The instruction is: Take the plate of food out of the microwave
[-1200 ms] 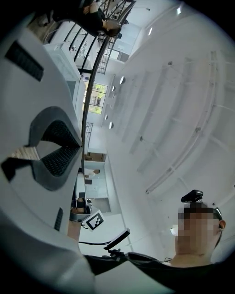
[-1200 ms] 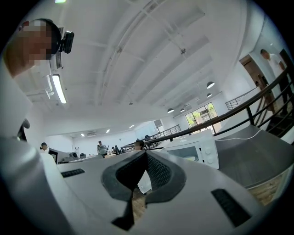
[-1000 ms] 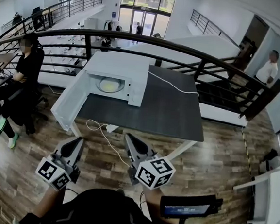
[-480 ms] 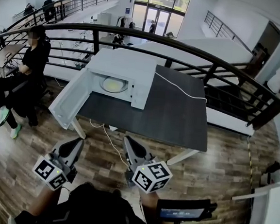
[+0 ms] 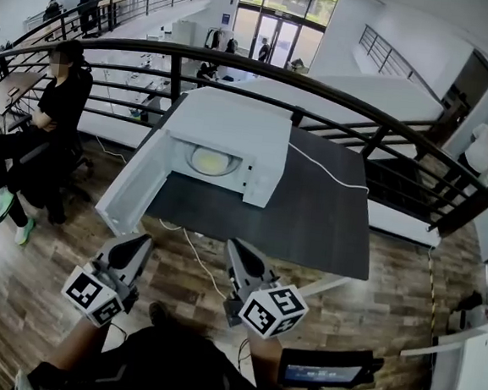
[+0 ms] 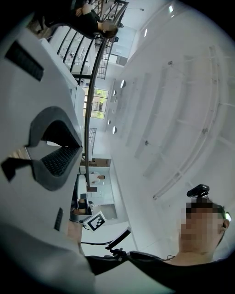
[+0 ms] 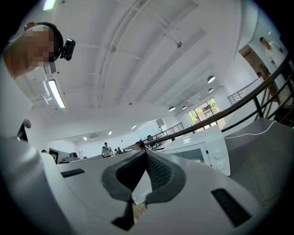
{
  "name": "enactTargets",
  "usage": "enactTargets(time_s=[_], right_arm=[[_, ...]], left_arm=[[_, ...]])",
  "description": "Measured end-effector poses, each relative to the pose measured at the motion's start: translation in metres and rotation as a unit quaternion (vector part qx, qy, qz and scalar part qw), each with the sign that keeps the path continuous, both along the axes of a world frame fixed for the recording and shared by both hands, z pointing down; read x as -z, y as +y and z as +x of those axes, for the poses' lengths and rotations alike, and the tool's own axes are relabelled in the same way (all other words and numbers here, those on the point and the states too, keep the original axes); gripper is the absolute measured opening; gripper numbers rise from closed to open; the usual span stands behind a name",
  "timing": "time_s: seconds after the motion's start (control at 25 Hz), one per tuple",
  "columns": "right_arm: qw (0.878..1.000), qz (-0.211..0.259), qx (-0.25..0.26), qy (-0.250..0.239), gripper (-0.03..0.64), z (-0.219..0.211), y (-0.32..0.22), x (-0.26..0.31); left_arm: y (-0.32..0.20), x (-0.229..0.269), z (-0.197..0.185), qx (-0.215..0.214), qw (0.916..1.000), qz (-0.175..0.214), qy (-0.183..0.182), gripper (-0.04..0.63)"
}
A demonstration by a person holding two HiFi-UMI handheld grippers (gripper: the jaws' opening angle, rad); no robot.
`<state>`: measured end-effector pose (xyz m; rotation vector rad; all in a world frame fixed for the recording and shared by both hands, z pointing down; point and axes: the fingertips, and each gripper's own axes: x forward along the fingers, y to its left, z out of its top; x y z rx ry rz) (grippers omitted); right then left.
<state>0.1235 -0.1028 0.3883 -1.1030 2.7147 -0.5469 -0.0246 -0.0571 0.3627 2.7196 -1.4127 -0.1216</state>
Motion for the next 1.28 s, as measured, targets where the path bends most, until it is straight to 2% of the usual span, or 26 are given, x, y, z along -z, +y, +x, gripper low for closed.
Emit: enactTargets(time_s=[0.44,0.68,1.04,1.28], right_arm=[[0.999,0.009,-0.037,0.024,0.000,-0.068,-0.065,0.009],[0.998,0.006,-0.065,0.025,-0.001,-0.091,-0.081,0.011],[0.996,-0.003,-0.081,0.032,0.000,-0.111,-0.092,0.007],[0.996,-0.017,-0.080,0.027,-0.001,-0.105,-0.130,-0.005]], left_arm=[[-0.071,0.001,-0.060,-0.051,0.9987,0.004,-0.009,0.005],[-0.090,0.006,-0.085,-0.068,0.9976,0.006,0.002,0.005],[-0.111,0.006,-0.090,-0.097,0.9951,0.006,0.014,0.005],[-0.142,-0.004,-0.085,-0.082,0.9965,-0.008,0.015,0.005]])
